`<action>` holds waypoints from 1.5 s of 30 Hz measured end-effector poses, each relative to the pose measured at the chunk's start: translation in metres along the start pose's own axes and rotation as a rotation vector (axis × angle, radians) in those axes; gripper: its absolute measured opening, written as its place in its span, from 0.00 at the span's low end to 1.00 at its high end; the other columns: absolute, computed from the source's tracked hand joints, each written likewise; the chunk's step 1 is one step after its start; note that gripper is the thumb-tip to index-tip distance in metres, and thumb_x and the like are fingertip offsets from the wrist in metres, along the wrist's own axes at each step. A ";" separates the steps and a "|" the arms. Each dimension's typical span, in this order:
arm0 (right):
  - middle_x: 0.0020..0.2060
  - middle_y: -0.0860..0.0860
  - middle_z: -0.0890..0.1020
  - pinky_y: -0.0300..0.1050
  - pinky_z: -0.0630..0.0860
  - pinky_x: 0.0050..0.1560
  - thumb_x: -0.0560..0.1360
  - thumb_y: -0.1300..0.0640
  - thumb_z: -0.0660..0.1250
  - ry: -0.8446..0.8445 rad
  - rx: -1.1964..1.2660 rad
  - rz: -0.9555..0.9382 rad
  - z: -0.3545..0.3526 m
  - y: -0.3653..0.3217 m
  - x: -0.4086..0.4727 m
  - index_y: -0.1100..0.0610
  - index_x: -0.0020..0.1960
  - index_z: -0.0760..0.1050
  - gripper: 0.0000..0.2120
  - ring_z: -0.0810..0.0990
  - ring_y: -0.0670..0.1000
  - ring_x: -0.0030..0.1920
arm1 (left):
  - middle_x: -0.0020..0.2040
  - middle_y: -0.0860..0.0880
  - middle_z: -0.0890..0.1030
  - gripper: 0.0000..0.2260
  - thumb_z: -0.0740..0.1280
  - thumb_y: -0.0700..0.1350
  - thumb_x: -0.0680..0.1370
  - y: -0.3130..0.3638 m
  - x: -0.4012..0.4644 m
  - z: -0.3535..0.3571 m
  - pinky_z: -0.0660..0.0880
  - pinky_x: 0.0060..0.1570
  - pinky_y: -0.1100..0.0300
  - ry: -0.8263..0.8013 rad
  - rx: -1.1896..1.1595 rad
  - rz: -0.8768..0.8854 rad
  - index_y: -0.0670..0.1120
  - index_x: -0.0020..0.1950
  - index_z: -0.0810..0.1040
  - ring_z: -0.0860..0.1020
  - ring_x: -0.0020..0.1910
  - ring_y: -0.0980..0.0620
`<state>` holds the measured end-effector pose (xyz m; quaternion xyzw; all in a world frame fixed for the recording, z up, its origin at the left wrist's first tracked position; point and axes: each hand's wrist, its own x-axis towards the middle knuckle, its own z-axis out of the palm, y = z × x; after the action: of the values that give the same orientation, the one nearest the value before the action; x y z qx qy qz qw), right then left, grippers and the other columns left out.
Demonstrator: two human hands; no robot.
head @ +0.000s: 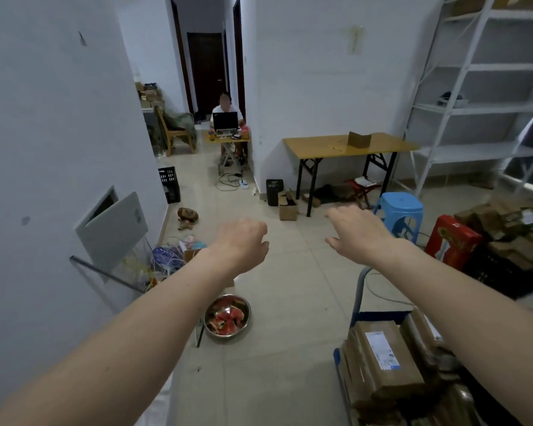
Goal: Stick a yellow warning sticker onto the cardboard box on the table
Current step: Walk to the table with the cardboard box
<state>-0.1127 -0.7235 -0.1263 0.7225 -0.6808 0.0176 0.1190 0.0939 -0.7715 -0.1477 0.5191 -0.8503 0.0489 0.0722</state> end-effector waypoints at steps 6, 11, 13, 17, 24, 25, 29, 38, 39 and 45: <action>0.61 0.55 0.76 0.52 0.72 0.58 0.76 0.49 0.63 0.020 0.026 0.020 0.041 0.014 0.106 0.58 0.67 0.66 0.22 0.73 0.57 0.61 | 0.59 0.48 0.80 0.16 0.59 0.52 0.78 -0.035 0.113 0.026 0.77 0.51 0.52 0.045 -0.005 0.044 0.48 0.63 0.74 0.78 0.57 0.47; 0.61 0.55 0.75 0.51 0.69 0.59 0.76 0.50 0.63 0.015 0.021 0.054 0.076 0.058 0.198 0.58 0.66 0.67 0.21 0.72 0.57 0.61 | 0.56 0.48 0.81 0.15 0.59 0.51 0.78 -0.043 0.235 0.045 0.78 0.48 0.50 0.073 -0.011 0.070 0.48 0.63 0.73 0.79 0.54 0.46; 0.61 0.56 0.75 0.51 0.69 0.59 0.76 0.50 0.63 -0.016 0.015 0.078 0.087 0.085 0.238 0.58 0.64 0.67 0.19 0.72 0.57 0.61 | 0.54 0.48 0.81 0.15 0.59 0.50 0.78 -0.044 0.291 0.050 0.78 0.47 0.50 0.073 -0.010 0.083 0.47 0.62 0.72 0.79 0.53 0.46; 0.61 0.56 0.75 0.52 0.69 0.59 0.76 0.51 0.63 -0.021 -0.007 0.125 0.101 0.134 0.324 0.57 0.66 0.66 0.21 0.71 0.58 0.62 | 0.54 0.47 0.81 0.13 0.59 0.49 0.78 -0.050 0.388 0.063 0.77 0.44 0.51 0.082 -0.027 0.104 0.47 0.60 0.73 0.79 0.52 0.45; 0.61 0.56 0.75 0.52 0.70 0.59 0.76 0.51 0.63 -0.055 0.018 0.152 0.140 0.184 0.462 0.57 0.67 0.66 0.21 0.71 0.58 0.62 | 0.52 0.47 0.82 0.12 0.58 0.49 0.78 -0.076 0.531 0.090 0.73 0.40 0.54 0.068 -0.023 0.133 0.46 0.57 0.76 0.80 0.50 0.45; 0.61 0.55 0.75 0.52 0.70 0.59 0.76 0.50 0.63 -0.053 0.020 0.160 0.147 0.191 0.483 0.57 0.67 0.66 0.22 0.71 0.58 0.62 | 0.52 0.47 0.82 0.12 0.58 0.49 0.78 -0.080 0.554 0.095 0.75 0.41 0.53 0.072 -0.033 0.134 0.47 0.56 0.76 0.80 0.50 0.45; 0.62 0.56 0.74 0.52 0.69 0.61 0.76 0.50 0.62 -0.042 0.022 0.194 0.175 0.220 0.564 0.58 0.68 0.66 0.23 0.70 0.58 0.64 | 0.51 0.45 0.82 0.13 0.60 0.49 0.77 -0.098 0.646 0.112 0.76 0.43 0.51 0.086 -0.056 0.156 0.46 0.58 0.75 0.79 0.50 0.43; 0.62 0.55 0.75 0.51 0.69 0.60 0.76 0.52 0.63 -0.033 0.026 0.275 0.210 0.295 0.728 0.56 0.66 0.67 0.20 0.72 0.58 0.63 | 0.50 0.45 0.82 0.12 0.60 0.49 0.78 -0.123 0.849 0.136 0.72 0.38 0.55 0.049 -0.075 0.225 0.45 0.56 0.77 0.79 0.48 0.44; 0.62 0.55 0.75 0.51 0.69 0.60 0.76 0.52 0.63 -0.031 0.030 0.288 0.216 0.305 0.742 0.56 0.66 0.68 0.20 0.72 0.58 0.63 | 0.50 0.45 0.82 0.13 0.60 0.50 0.78 -0.119 0.867 0.141 0.74 0.39 0.54 0.038 -0.078 0.243 0.45 0.57 0.77 0.79 0.49 0.44; 0.61 0.55 0.75 0.50 0.69 0.61 0.75 0.50 0.64 -0.059 0.063 0.295 0.255 0.367 0.829 0.57 0.66 0.68 0.21 0.71 0.57 0.63 | 0.54 0.44 0.81 0.14 0.60 0.50 0.78 -0.098 0.975 0.183 0.78 0.48 0.49 0.006 -0.090 0.280 0.46 0.59 0.76 0.80 0.51 0.44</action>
<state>-0.4502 -1.6019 -0.1643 0.6184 -0.7817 0.0352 0.0724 -0.2710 -1.6991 -0.1578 0.3913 -0.9156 0.0220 0.0903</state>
